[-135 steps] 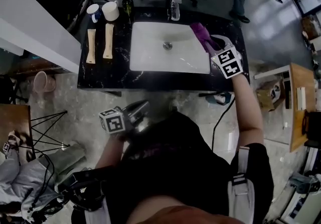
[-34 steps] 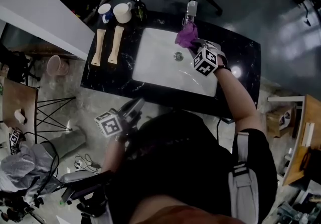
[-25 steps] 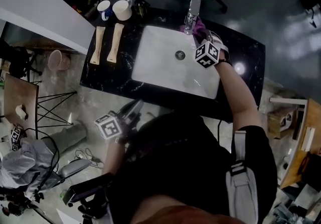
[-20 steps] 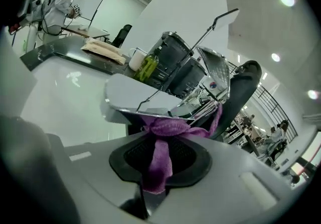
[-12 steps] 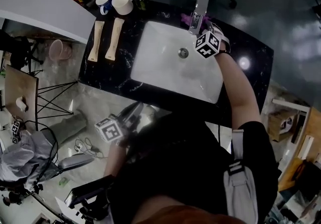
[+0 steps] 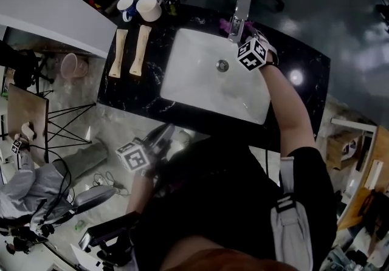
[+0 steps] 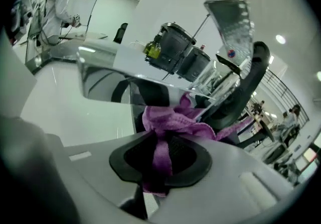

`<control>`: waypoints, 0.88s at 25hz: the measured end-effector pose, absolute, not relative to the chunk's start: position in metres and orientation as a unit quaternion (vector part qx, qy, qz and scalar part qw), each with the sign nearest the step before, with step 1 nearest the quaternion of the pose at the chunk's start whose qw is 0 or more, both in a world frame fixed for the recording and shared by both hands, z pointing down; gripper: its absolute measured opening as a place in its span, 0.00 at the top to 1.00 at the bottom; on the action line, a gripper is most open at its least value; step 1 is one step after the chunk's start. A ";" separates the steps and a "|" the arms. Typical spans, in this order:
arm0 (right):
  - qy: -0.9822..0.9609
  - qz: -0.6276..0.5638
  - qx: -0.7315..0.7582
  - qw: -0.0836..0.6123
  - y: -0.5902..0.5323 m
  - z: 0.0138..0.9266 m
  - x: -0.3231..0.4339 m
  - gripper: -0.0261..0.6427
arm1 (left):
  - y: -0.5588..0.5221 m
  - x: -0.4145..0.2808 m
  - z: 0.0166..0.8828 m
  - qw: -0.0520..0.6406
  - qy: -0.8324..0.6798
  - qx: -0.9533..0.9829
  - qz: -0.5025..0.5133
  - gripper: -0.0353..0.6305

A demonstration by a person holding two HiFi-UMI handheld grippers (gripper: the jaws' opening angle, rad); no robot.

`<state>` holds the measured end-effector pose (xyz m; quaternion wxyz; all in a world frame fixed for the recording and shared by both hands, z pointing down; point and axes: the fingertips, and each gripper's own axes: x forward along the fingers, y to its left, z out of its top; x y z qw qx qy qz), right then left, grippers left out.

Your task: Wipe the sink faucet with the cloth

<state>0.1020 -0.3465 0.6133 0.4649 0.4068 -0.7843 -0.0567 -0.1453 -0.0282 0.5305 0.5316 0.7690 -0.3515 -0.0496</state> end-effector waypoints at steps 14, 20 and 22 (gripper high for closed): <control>-0.797 0.330 0.498 -0.085 -0.365 0.457 0.161 0.84 | -0.035 -0.134 0.521 0.522 -0.305 0.794 -0.057 0.95; -0.789 0.374 0.472 -0.122 -0.395 0.462 0.158 0.84 | -0.036 -0.138 0.522 0.525 -0.319 0.787 -0.062 0.95; -0.778 0.397 0.470 -0.129 -0.399 0.478 0.160 0.84 | -0.036 -0.140 0.523 0.529 -0.328 0.780 -0.058 0.95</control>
